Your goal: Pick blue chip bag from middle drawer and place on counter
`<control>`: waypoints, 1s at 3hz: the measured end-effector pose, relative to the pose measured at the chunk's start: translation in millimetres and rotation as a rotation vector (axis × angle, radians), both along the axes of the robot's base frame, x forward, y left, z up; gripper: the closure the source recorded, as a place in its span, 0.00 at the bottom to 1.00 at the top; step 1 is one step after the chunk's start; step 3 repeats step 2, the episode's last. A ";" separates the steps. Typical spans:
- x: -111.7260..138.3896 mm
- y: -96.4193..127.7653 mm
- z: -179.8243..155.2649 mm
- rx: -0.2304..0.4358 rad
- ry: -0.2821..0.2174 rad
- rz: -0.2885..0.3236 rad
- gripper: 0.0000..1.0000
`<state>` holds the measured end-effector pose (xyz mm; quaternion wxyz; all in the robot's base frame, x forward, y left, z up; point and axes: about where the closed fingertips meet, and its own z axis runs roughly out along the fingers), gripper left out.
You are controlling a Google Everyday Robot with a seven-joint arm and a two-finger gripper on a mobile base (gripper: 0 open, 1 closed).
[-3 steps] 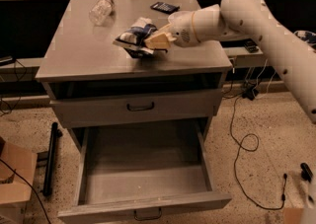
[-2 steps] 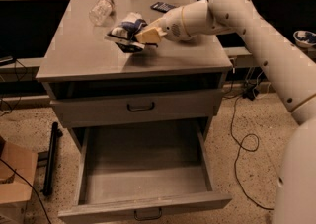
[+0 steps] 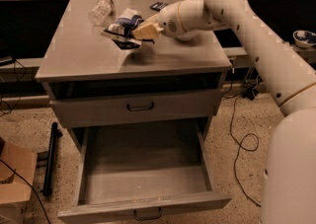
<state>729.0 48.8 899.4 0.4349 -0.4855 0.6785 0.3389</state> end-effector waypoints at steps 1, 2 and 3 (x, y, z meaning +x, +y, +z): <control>0.0 0.2 -0.1 0.000 0.000 0.000 0.15; 0.0 0.3 -0.1 0.000 0.000 0.000 0.00; 0.0 0.3 -0.1 0.000 0.000 0.000 0.00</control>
Offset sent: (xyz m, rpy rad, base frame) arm 0.0000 0.0002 -0.0001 0.0000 0.0001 0.0004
